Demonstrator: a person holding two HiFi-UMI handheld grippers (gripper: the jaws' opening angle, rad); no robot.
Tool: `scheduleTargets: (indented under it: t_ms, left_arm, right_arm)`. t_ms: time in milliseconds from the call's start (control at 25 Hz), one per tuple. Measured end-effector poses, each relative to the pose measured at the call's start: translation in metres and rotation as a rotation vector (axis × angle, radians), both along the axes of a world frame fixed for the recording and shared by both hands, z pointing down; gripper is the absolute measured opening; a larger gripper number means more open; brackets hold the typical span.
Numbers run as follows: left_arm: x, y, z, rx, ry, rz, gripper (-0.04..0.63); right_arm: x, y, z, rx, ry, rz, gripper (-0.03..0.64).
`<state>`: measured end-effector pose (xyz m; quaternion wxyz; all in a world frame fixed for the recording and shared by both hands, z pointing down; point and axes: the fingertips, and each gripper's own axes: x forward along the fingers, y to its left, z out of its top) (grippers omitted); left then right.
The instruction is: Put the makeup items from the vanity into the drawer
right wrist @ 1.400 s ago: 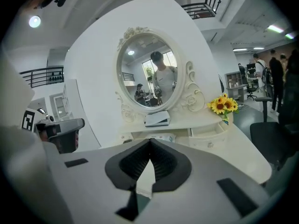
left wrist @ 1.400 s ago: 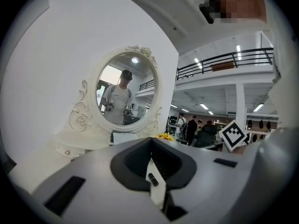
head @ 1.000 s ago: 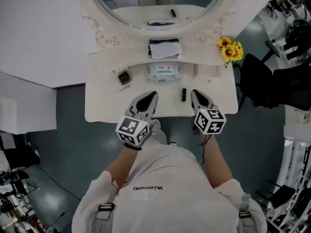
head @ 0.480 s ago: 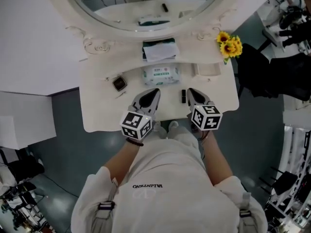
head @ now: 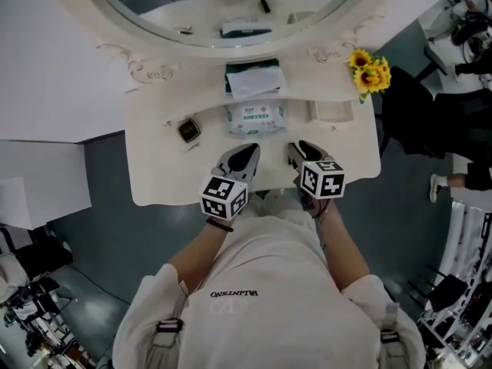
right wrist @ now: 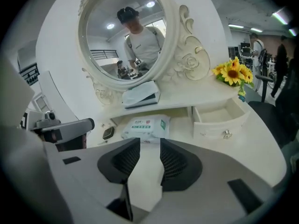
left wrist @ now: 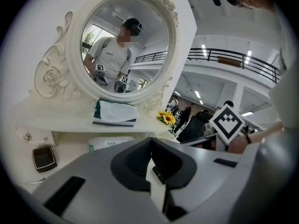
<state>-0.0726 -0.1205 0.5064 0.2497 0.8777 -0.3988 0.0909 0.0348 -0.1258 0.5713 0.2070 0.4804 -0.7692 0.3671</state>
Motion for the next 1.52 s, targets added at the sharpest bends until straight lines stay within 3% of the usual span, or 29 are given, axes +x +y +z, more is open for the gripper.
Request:
scheduleTargets:
  t_ms: [240, 480, 640, 880, 1200, 1520]
  left_arm:
    - [0.006, -0.001, 0.01, -0.033, -0.017, -0.002, -0.002]
    - [0.009, -0.007, 0.023, -0.061, -0.04, 0.003, -0.002]
    - [0.012, -0.009, 0.042, -0.11, -0.079, -0.011, -0.002]
    - [0.01, -0.007, 0.083, -0.268, -0.123, -0.095, -0.002]
    - [0.009, 0.005, 0.128, -0.434, -0.177, -0.133, -0.002]
    - [0.012, 0.007, 0.15, -0.492, -0.223, -0.156, -0.002]
  right_arm:
    - [0.001, 0.008, 0.039, -0.155, 0.026, -0.036, 0.294]
    - [0.002, 0.009, 0.053, -0.214, 0.037, -0.062, 0.388]
    - [0.006, 0.008, 0.061, -0.25, 0.048, -0.062, 0.41]
    - [0.005, 0.011, 0.072, -0.286, 0.06, -0.097, 0.463]
    - [0.003, 0.013, 0.085, -0.318, 0.074, -0.118, 0.466]
    - [0.001, 0.008, 0.093, -0.336, 0.087, -0.125, 0.466]
